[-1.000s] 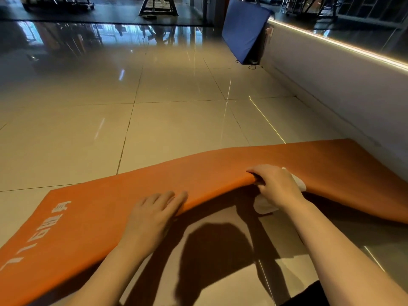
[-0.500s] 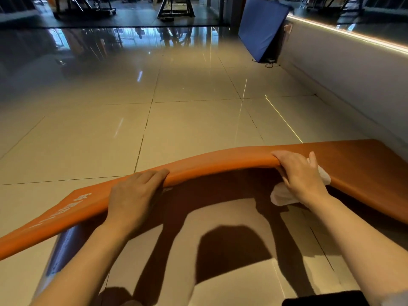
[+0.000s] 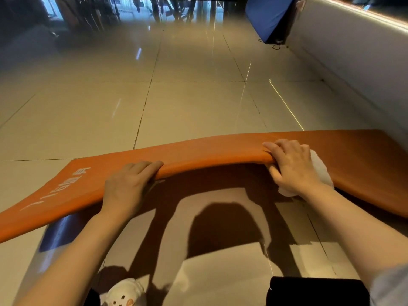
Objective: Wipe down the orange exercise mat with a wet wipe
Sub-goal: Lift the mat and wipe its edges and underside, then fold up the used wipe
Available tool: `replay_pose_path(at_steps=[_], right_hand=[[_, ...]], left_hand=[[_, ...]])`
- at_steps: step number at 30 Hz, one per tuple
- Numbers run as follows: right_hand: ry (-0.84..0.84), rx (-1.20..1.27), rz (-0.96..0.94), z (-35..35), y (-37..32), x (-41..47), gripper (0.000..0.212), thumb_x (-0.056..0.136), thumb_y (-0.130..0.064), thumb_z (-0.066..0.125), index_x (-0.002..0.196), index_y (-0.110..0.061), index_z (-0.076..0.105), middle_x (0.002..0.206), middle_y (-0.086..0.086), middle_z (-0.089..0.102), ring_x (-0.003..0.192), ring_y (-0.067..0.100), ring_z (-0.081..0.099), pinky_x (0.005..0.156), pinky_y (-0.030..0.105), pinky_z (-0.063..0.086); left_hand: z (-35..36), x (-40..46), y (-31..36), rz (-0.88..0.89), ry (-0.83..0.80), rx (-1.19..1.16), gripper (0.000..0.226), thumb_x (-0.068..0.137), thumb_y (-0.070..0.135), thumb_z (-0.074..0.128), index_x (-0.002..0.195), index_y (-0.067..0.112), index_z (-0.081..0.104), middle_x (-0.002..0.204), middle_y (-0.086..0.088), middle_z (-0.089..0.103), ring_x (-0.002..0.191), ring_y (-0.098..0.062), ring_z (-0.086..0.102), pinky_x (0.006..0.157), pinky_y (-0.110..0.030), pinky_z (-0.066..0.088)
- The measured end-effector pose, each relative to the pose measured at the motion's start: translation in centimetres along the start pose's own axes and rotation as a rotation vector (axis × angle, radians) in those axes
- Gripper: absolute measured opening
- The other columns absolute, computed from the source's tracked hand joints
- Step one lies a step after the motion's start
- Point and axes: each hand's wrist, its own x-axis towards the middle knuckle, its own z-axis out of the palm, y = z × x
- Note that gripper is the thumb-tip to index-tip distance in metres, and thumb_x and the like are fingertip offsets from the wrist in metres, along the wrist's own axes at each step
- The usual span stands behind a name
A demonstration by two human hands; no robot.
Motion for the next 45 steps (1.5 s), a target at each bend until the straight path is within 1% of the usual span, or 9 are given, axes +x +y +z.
replay_pose_path(at_steps=[4,8,16,18,24,28,32,38,45], right_hand=[[-0.159,-0.026,-0.171,-0.5,-3.9,0.1,0.074,0.079,-0.031,0.07,0.146,-0.026,0.039,0.142,0.009,0.043,0.128,0.028,0.036,0.101,0.042,0.028],[-0.24,-0.022,-0.395,-0.1,-10.1,0.4,0.073,0.088,-0.041,0.064,0.15,-0.032,0.027,0.15,0.002,0.032,0.134,0.022,0.028,0.108,0.038,0.022],[-0.267,0.017,-0.611,3.8,-14.1,-0.2,0.048,0.09,-0.019,0.063,0.137,-0.021,0.051,0.125,0.004,0.058,0.109,0.025,0.05,0.085,0.037,0.036],[-0.258,-0.002,-0.621,4.1,-14.2,-0.2,0.048,0.089,-0.018,0.065,0.136,-0.022,0.054,0.122,0.002,0.06,0.106,0.024,0.052,0.081,0.036,0.036],[-0.268,0.016,-0.579,6.1,-14.3,-2.6,0.059,0.074,-0.018,0.08,0.129,-0.02,0.059,0.111,0.003,0.063,0.09,0.026,0.058,0.069,0.036,0.043],[-0.453,-0.118,-0.561,7.5,-15.6,-5.3,0.056,0.091,-0.028,0.063,0.143,-0.024,0.042,0.141,0.004,0.046,0.119,0.026,0.045,0.092,0.04,0.04],[-0.577,-0.213,-0.442,5.6,-15.8,-6.3,0.058,0.094,-0.032,0.058,0.147,-0.027,0.034,0.145,0.0,0.039,0.129,0.022,0.037,0.101,0.036,0.033],[-0.81,-0.36,-0.344,0.2,-15.8,-7.7,0.046,0.094,-0.028,0.06,0.137,-0.022,0.048,0.133,0.004,0.048,0.12,0.025,0.041,0.092,0.035,0.033],[-0.379,0.322,-0.161,-10.7,-19.3,-11.0,0.045,0.085,0.002,0.057,0.123,-0.023,0.06,0.119,-0.005,0.055,0.104,0.013,0.049,0.081,0.028,0.04]], left_hand=[[0.1,-0.7,-0.1,0.057,-0.008,-0.008,0.034,0.089,0.041,0.043,0.117,0.024,0.051,0.097,-0.01,0.072,0.073,-0.033,0.067,0.042,-0.035,0.049],[0.4,-2.2,-0.2,0.057,-0.056,-0.002,0.045,0.104,0.053,0.017,0.115,0.026,0.051,0.095,-0.006,0.072,0.073,-0.03,0.067,0.042,-0.028,0.043],[2.2,-8.7,-1.8,0.049,-0.215,-0.046,0.043,0.083,0.037,0.07,0.12,0.016,0.069,0.109,-0.005,0.071,0.089,-0.027,0.07,0.063,-0.034,0.055],[2.7,-11.9,-3.9,-0.049,-0.303,-0.049,0.081,0.059,0.016,0.093,0.131,0.018,0.057,0.116,-0.009,0.068,0.097,-0.031,0.067,0.074,-0.042,0.055],[3.0,-16.4,-6.5,-0.151,-0.328,0.046,0.091,0.04,-0.006,0.091,0.124,0.015,0.062,0.109,-0.013,0.07,0.091,-0.035,0.069,0.078,-0.049,0.053],[4.4,-17.7,-6.6,-0.236,-0.615,0.088,0.058,0.067,0.015,0.088,0.121,0.021,0.068,0.112,-0.006,0.071,0.095,-0.032,0.069,0.081,-0.044,0.051],[4.9,-17.1,-3.4,-0.183,-0.955,0.113,0.05,0.101,0.026,0.05,0.148,0.035,0.037,0.135,0.006,0.058,0.117,-0.02,0.059,0.087,-0.03,0.044],[1.7,-12.0,4.8,-0.201,-0.781,-0.27,0.045,0.101,0.042,0.05,0.145,0.034,0.044,0.137,0.009,0.057,0.12,-0.012,0.055,0.091,-0.028,0.044],[-5.4,-11.1,14.7,-0.42,-0.568,-1.182,0.061,0.084,0.041,0.075,0.133,0.048,0.04,0.14,0.017,0.047,0.126,-0.006,0.047,0.092,-0.016,0.044]])
